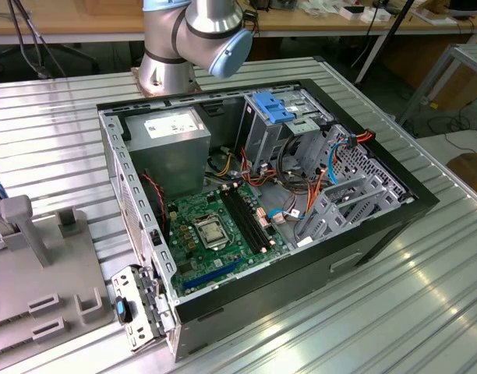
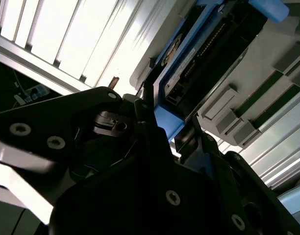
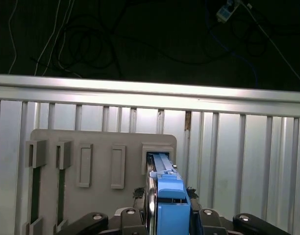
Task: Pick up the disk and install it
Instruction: 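Pick up the disk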
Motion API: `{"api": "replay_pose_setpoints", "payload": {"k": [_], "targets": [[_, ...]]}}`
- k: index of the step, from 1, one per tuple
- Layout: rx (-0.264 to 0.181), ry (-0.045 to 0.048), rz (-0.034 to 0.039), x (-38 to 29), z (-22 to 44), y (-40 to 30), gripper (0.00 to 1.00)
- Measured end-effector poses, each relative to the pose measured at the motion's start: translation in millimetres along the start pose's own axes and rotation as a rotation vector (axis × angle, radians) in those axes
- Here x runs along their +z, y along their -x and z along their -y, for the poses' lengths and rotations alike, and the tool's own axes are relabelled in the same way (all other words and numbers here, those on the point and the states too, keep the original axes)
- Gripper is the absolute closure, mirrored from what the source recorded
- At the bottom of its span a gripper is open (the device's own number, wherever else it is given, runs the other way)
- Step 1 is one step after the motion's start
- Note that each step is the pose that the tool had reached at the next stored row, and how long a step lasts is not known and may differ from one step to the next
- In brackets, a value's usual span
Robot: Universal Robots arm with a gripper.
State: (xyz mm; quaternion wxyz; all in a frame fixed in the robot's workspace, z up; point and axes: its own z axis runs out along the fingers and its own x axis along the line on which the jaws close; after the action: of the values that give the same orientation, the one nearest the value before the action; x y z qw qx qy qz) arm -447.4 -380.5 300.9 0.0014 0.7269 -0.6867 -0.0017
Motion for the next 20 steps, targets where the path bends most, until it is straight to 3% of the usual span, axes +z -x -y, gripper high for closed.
{"api": "replay_pose_setpoints", "payload": {"k": [1,17,20], "targets": [[0.000,0.0000,0.0000,0.0,0.0,0.0,0.57],[0.000,0.0002,-0.0022,0.0,-0.2,-2.5,0.57],[0.000,0.0003,-0.0023,0.0,-0.2,-2.5,0.63]]}}
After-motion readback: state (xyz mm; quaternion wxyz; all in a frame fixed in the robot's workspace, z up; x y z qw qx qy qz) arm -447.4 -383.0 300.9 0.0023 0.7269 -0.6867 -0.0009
